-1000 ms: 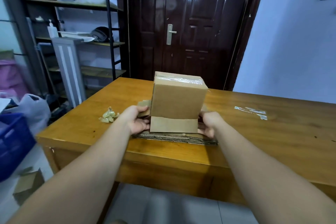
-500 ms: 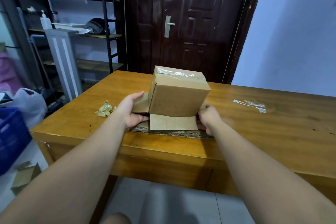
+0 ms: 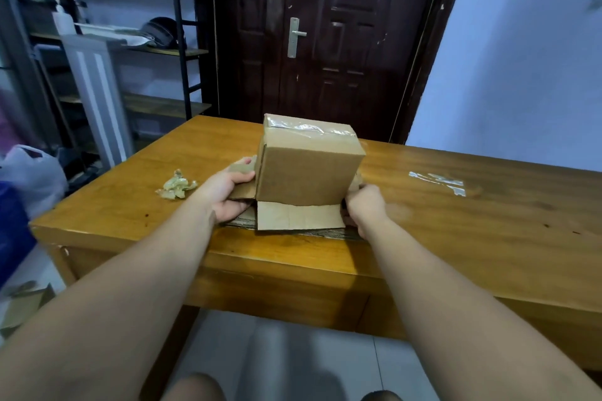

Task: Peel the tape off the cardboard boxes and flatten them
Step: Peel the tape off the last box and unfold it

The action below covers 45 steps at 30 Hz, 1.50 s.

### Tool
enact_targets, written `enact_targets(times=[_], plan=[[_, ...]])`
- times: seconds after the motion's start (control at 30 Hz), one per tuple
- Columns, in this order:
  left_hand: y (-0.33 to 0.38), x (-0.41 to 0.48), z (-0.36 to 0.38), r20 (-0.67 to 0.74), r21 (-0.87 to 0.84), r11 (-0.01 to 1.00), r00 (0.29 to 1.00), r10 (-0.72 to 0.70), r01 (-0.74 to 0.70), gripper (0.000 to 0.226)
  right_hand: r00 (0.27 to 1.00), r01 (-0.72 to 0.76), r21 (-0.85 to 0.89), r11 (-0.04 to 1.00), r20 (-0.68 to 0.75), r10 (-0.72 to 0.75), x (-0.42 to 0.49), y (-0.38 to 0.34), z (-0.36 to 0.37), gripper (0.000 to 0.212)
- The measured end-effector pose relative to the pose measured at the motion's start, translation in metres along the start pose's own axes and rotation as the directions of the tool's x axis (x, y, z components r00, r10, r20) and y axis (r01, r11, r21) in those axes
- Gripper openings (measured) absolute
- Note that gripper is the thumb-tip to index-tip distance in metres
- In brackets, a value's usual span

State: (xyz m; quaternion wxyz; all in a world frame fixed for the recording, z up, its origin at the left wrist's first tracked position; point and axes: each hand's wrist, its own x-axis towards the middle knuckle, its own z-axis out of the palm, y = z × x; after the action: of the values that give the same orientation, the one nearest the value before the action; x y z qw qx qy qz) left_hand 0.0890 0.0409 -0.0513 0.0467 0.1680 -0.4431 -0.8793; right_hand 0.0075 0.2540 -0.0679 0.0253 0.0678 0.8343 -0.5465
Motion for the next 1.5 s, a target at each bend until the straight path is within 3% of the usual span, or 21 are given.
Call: enact_targets(times=[0.1, 0.17, 0.23, 0.27, 0.33, 0.37, 0.43, 0.53, 0.6, 0.77, 0.9, 0.97, 1.03, 1.1, 1.17, 1.3, 1.37, 1.43, 1.5], plan=[[0.005, -0.003, 0.008, -0.088, 0.114, 0.993, 0.996, -0.029, 0.039, 0.043, 0.998, 0.024, -0.057, 0.998, -0.056, -0.027, -0.004, -0.003, 0.001, 0.037], [0.009, -0.004, 0.015, -0.216, 0.386, 0.92, 0.976, 0.016, 0.07, 0.041, 0.997, 0.048, -0.044, 0.998, -0.055, -0.051, -0.007, -0.004, 0.0, 0.046], [0.013, 0.0, 0.019, -0.253, 0.746, 0.666, 0.932, 0.259, 0.017, 0.042, 0.995, 0.084, -0.052, 0.995, -0.044, -0.086, -0.01, -0.004, -0.001, 0.043], [0.016, 0.001, 0.022, -0.219, 0.842, 0.539, 0.889, 0.403, -0.037, 0.035, 0.994, 0.103, -0.065, 0.993, -0.033, -0.105, -0.012, -0.004, -0.001, 0.04], [0.023, -0.002, 0.037, -0.145, 0.846, 0.487, 0.785, 0.602, -0.217, 0.017, 0.992, 0.12, -0.07, 0.99, -0.014, -0.121, -0.014, -0.004, -0.001, 0.037], [0.026, -0.004, 0.047, -0.106, 0.808, 0.495, 0.748, 0.655, -0.319, 0.022, 0.992, 0.123, -0.067, 0.99, -0.011, -0.124, -0.014, -0.004, -0.001, 0.036], [0.034, -0.011, 0.068, 0.02, 0.779, 0.47, 0.765, 0.644, -0.416, 0.029, 0.992, 0.124, -0.055, 0.991, 0.003, -0.124, -0.013, -0.004, -0.003, 0.036], [0.044, -0.02, 0.078, 0.148, 0.825, 0.44, 0.887, 0.437, -0.354, 0.038, 0.994, 0.099, -0.012, 0.995, 0.042, -0.098, -0.012, -0.002, -0.006, 0.037], [0.05, -0.019, 0.067, 0.121, 0.887, 0.379, 0.927, 0.355, -0.262, 0.048, 0.996, 0.085, -0.026, 0.996, 0.043, -0.084, -0.016, -0.004, -0.008, 0.034], [0.051, -0.019, 0.062, -0.014, 0.961, 0.26, 0.923, 0.384, -0.093, 0.057, 0.985, 0.153, -0.203, 0.967, -0.045, -0.166, -0.026, -0.005, -0.004, 0.032], [0.053, -0.029, 0.061, -0.089, 0.948, 0.318, 0.934, 0.345, -0.027, 0.054, 0.971, 0.115, -0.508, 0.853, -0.123, -0.205, -0.039, -0.009, -0.004, 0.028], [0.052, -0.031, 0.058, -0.11, 0.951, 0.31, 0.937, 0.331, 0.002, 0.055, 0.946, 0.163, -0.511, 0.844, -0.163, -0.282, -0.038, -0.016, -0.009, 0.029], [0.053, -0.032, 0.057, -0.119, 0.964, 0.264, 0.934, 0.338, 0.027, 0.059, 0.953, 0.243, -0.207, 0.948, -0.131, -0.273, -0.04, -0.031, -0.014, 0.035], [0.054, -0.032, 0.058, -0.128, 0.968, 0.248, 0.93, 0.344, 0.042, 0.06, 0.975, 0.22, 0.14, 0.965, -0.04, -0.217, -0.045, -0.054, -0.015, 0.046], [0.054, -0.032, 0.059, -0.134, 0.968, 0.247, 0.928, 0.348, 0.047, 0.06, 0.982, 0.168, 0.192, 0.967, 0.056, -0.181, -0.047, -0.076, -0.014, 0.052], [0.051, -0.03, 0.055, -0.154, 0.946, 0.322, 0.934, 0.321, 0.046, 0.06, 0.979, 0.19, 0.028, 0.981, 0.066, -0.192, -0.041, -0.093, -0.015, 0.044], [0.048, -0.029, 0.053, -0.16, 0.926, 0.377, 0.934, 0.318, 0.03, 0.061, 0.961, 0.274, -0.094, 0.957, 0.046, -0.271, -0.043, -0.093, -0.012, 0.054], [0.045, -0.027, 0.051, -0.175, 0.889, 0.458, 0.942, 0.287, 0.026, 0.062, 0.889, 0.441, -0.363, 0.821, 0.054, -0.454, -0.048, -0.097, -0.007, 0.067], [0.045, -0.027, 0.046, -0.199, 0.849, 0.527, 0.948, 0.247, 0.041, 0.063, 0.795, 0.563, -0.553, 0.615, 0.158, -0.586, -0.054, -0.101, -0.001, 0.058]])
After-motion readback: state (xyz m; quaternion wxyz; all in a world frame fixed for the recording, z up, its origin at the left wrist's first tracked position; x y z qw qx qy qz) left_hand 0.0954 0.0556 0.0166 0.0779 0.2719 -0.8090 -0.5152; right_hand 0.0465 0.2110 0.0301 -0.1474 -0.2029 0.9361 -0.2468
